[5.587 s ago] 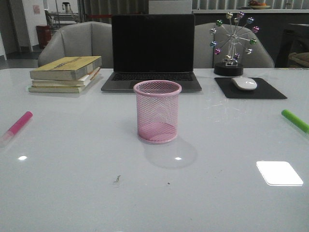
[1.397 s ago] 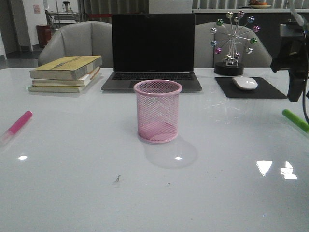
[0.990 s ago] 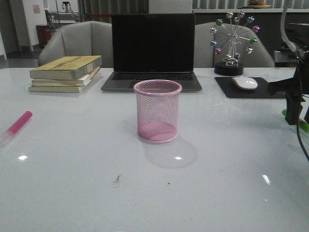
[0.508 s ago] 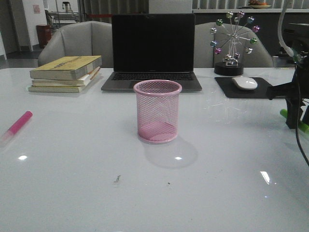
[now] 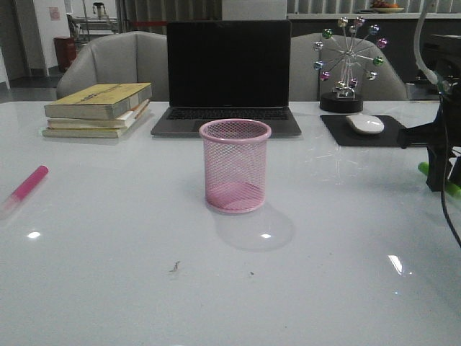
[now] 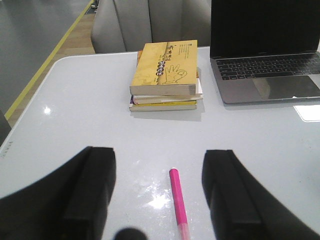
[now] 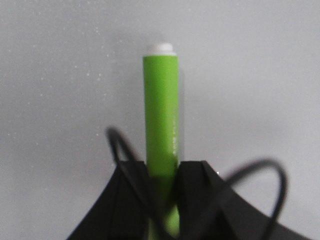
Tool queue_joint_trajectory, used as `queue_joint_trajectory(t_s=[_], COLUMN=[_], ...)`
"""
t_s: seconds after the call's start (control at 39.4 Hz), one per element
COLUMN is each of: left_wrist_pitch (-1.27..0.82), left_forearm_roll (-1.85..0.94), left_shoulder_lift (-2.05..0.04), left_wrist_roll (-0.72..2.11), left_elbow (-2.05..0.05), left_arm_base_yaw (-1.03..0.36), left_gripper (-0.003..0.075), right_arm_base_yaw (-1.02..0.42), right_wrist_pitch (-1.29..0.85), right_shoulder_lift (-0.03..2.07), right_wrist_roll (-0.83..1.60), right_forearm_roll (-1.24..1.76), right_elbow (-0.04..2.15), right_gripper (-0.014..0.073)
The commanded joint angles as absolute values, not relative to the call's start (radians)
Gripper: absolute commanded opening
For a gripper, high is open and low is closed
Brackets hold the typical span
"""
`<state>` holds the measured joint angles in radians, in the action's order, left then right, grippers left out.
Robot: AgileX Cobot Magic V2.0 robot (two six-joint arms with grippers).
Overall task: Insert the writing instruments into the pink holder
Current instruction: 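Lift the green marker and carry it over the pink mesh holder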
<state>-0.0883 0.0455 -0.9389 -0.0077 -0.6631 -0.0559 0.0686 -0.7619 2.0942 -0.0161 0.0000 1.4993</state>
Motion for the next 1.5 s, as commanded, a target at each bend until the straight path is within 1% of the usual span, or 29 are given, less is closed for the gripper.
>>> queue_joint_trajectory(t_s=[0.0, 0.18, 0.38, 0.63, 0.89, 1.02, 1.14, 1.32, 1.47], left_wrist_pitch=[-0.012, -0.012, -0.012, -0.012, -0.012, -0.012, -0.012, -0.012, -0.012], left_forearm_roll=[0.036, 0.036, 0.036, 0.036, 0.036, 0.036, 0.036, 0.036, 0.036], left_shoulder_lift=[-0.930, -0.930, -0.930, -0.930, -0.930, -0.930, -0.930, -0.930, -0.930], left_wrist_roll=[-0.013, -0.013, -0.013, -0.013, -0.013, -0.013, -0.013, -0.013, -0.013], left_elbow=[-0.700, -0.700, -0.700, -0.700, -0.700, -0.700, -0.700, -0.700, -0.700], left_arm_base_yaw=[-0.061, -0.061, -0.061, -0.061, -0.061, -0.061, -0.061, -0.061, -0.061], left_gripper=[0.0447, 0.0447, 0.0447, 0.0447, 0.0447, 0.0447, 0.0447, 0.0447, 0.0447], right_arm_base_yaw=[0.072, 0.048, -0.022, -0.154, -0.324, -0.400, -0.444, -0.465, -0.465], right_wrist_pitch=[-0.689, -0.580, -0.431, -0.219, 0.074, 0.240, 0.378, 0.621, 0.740], right_shoulder_lift=[2.002, 1.899, 1.759, 1.635, 1.609, 1.612, 1.612, 1.612, 1.621], right_wrist_roll=[0.000, 0.000, 0.029, 0.038, 0.038, 0.037, 0.021, 0.000, 0.000], right_forearm_roll=[0.013, 0.034, 0.034, 0.034, 0.034, 0.038, 0.046, 0.055, 0.050], right_elbow=[1.514, 1.514, 1.514, 1.514, 1.499, 1.412, 1.289, 1.095, 0.981], right_gripper=[0.0064, 0.0064, 0.0064, 0.0064, 0.0064, 0.0064, 0.0064, 0.0064, 0.0064])
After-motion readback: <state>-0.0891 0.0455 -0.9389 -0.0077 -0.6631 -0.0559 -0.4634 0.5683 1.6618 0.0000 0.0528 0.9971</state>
